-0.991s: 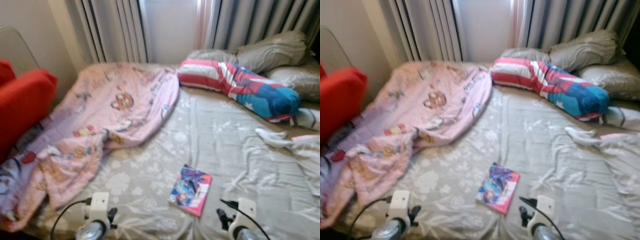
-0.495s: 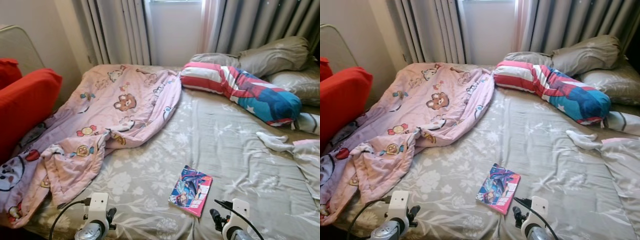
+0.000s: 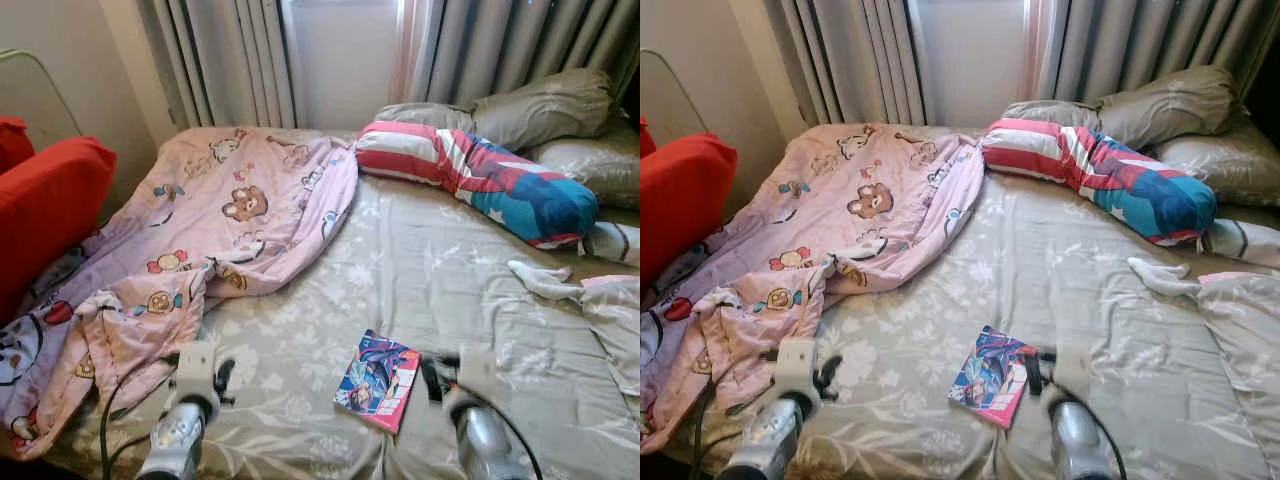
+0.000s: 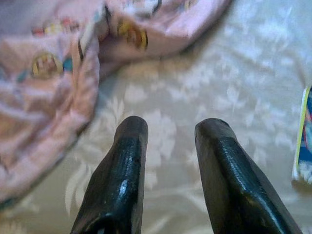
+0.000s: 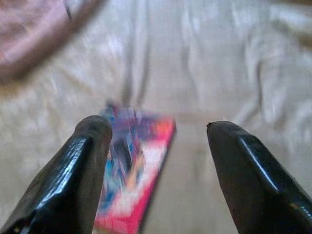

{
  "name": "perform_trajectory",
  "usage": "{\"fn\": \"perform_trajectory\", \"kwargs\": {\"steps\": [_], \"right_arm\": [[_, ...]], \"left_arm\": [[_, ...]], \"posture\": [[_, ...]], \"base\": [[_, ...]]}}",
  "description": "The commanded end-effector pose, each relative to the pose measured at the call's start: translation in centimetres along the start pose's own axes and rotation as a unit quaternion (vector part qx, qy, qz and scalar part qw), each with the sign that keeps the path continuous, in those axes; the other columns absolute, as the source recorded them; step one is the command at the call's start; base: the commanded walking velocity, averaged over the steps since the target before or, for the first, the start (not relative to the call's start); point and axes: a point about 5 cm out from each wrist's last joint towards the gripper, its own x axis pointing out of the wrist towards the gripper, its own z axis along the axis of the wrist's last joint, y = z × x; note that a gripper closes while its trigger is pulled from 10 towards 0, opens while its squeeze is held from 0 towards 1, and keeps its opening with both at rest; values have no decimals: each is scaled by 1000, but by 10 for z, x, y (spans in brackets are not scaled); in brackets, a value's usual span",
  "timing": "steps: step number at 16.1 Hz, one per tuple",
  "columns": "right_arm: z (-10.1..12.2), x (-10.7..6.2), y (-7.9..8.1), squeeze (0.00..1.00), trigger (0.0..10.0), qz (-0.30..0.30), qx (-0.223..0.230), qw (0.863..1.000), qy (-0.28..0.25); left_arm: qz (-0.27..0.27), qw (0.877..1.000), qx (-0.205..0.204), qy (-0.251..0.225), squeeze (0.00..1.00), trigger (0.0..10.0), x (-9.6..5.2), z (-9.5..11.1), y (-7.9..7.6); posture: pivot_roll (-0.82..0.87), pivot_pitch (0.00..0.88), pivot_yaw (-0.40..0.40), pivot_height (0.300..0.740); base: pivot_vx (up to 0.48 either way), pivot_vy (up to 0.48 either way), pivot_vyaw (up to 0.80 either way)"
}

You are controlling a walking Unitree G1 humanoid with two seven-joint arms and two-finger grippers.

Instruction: Clean up the room

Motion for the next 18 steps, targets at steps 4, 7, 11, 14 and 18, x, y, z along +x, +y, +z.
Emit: {"fn": "perform_trajectory", "kwargs": {"steps": [4, 7, 11, 14, 18], "right_arm": [[3, -9, 12, 0, 10000, 45, -48, 996, -68], [4, -16, -3, 0, 10000, -5, -41, 994, -100], [6, -20, -18, 0, 10000, -73, -8, 991, -115], [9, -17, -4, 0, 10000, -52, -20, 991, -121], [-4, -17, -9, 0, 10000, -81, -26, 994, -72]], "left_arm": [[-1, 997, 4, -78, 0, 10000, -11, 7, -2], [14, 995, 1, -95, 0, 10000, -17, 7, 5], [10, 996, 8, -90, 0, 10000, -20, 5, 10], [8, 995, 8, -98, 0, 10000, -17, 12, 9], [2, 994, 3, -107, 0, 10000, -14, 18, 5]], "posture": [[122, 4, -15, 740], [122, 13, -17, 740], [102, 22, 5, 740], [110, 23, 10, 740], [115, 31, 12, 740]], "base": [[0, 0, 0], [0, 0, 0], [0, 0, 0], [0, 0, 0], [0, 0, 0]]}}
